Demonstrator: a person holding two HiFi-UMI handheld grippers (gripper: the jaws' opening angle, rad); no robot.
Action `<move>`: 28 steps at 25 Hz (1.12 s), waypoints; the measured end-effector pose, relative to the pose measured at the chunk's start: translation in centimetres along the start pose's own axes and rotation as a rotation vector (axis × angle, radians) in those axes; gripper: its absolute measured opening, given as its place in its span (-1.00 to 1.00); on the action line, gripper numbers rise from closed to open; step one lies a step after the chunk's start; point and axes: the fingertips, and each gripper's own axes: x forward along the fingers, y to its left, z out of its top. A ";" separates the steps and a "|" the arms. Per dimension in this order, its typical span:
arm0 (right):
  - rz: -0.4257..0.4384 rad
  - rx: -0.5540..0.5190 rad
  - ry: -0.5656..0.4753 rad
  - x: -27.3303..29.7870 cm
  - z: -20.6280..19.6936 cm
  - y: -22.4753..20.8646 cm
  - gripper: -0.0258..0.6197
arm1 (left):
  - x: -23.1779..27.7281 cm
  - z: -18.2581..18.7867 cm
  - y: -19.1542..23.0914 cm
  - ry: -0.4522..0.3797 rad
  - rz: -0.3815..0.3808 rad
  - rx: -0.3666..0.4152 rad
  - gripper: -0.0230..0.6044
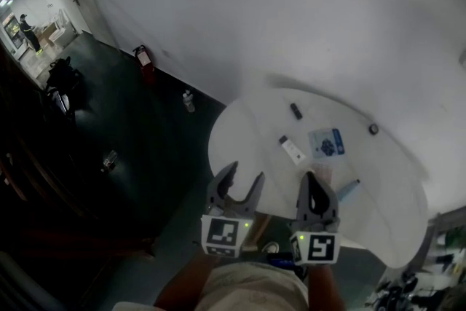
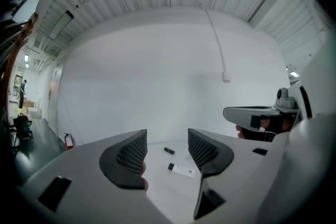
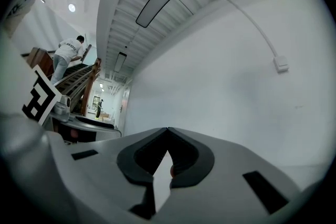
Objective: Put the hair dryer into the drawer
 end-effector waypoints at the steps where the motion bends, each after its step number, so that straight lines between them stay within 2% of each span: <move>1: -0.007 -0.002 -0.008 -0.1 0.3 -0.2 -0.91 | 0.1 0.7 -0.1 -0.018 -0.006 -0.010 -0.13; 4: -0.025 0.008 -0.024 0.0 0.9 -0.7 -0.91 | 0.6 1.9 -0.3 -0.045 -0.018 -0.010 -0.15; 7: -0.037 0.019 -0.026 0.0 0.8 -1.4 -0.91 | 1.3 2.3 -0.8 -0.059 -0.026 0.010 -0.36; 12: -0.053 0.003 -0.028 -0.6 0.8 -2.1 -0.91 | 1.7 2.2 -1.3 -0.057 -0.010 0.027 -0.90; 28: -0.077 -0.031 -0.007 -1.6 0.8 -2.5 -0.91 | 1.3 1.8 -2.3 -0.064 -0.045 0.015 -0.92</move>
